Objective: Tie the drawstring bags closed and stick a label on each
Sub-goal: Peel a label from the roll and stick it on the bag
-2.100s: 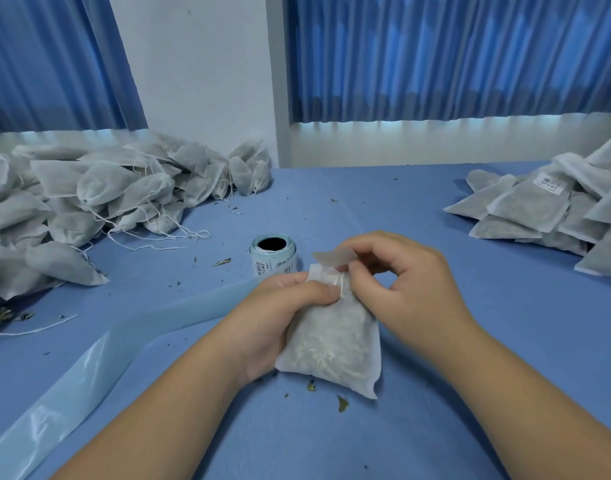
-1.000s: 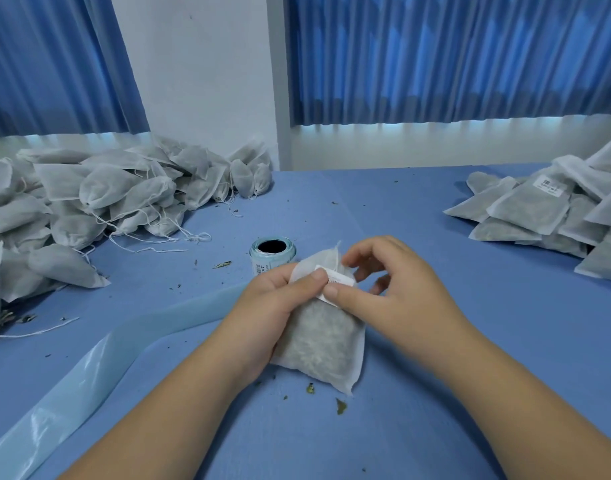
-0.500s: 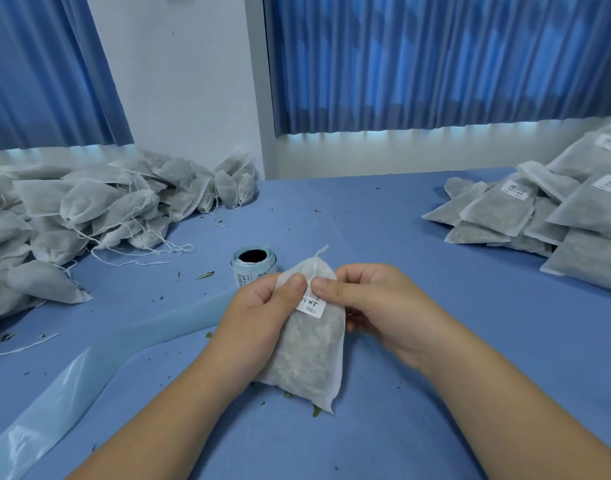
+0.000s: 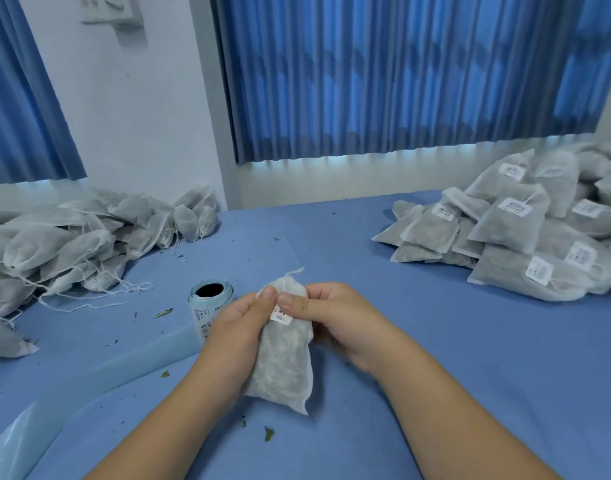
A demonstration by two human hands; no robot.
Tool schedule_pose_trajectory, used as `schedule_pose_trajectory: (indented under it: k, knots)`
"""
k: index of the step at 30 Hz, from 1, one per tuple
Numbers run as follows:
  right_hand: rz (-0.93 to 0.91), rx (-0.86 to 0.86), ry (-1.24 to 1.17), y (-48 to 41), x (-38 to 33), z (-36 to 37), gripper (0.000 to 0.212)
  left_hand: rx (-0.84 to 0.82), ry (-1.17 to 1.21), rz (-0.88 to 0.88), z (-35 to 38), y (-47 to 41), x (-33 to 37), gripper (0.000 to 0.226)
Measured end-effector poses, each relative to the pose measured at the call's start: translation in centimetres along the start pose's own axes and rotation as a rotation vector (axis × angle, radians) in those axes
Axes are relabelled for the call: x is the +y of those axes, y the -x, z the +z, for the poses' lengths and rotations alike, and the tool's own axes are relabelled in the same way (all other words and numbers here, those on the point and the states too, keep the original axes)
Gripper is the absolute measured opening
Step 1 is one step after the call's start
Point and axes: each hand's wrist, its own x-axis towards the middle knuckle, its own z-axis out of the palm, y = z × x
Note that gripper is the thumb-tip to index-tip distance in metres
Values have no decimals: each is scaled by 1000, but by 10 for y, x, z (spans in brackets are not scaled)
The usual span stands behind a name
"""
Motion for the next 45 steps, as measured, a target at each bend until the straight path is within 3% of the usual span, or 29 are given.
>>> schedule_pose_trajectory:
  k: [5, 9, 11, 16, 20, 28, 32, 36, 40, 45]
  knots:
    - [-21, 194, -110, 18, -2, -26, 55, -69, -13, -7, 35, -16, 3, 26]
    - [-57, 381, -51, 45, -8, -62, 37, -284, -149, -80, 76, -24, 1, 17]
    - [-51, 451, -58, 59, -12, -85, 39, -323, -159, -94, 101, -29, -3, 12]
    - [-63, 406, 31, 98, -30, -131, 31, -232, -118, -76, 168, -43, -5, 15]
    - [-71, 417, 144, 122, -46, -156, 40, -207, -76, -53, 215, -60, 2, 17]
    - [-233, 780, -153, 118, -86, -214, 4, -366, -56, -42, 278, -87, 11, 34]
    - [-430, 895, -403, 100, -143, -255, 5, -331, 41, -81, 280, -90, 12, 31]
    - [-308, 1082, -347, 83, -157, -284, 5, -332, 129, -114, 263, -96, 15, 28]
    - [-165, 1003, -297, 60, -120, -272, 10, -285, 204, -143, 239, -102, 18, 15]
    - [-82, 871, -305, 32, -85, -227, 12, -218, 249, -179, 209, -105, 27, 14]
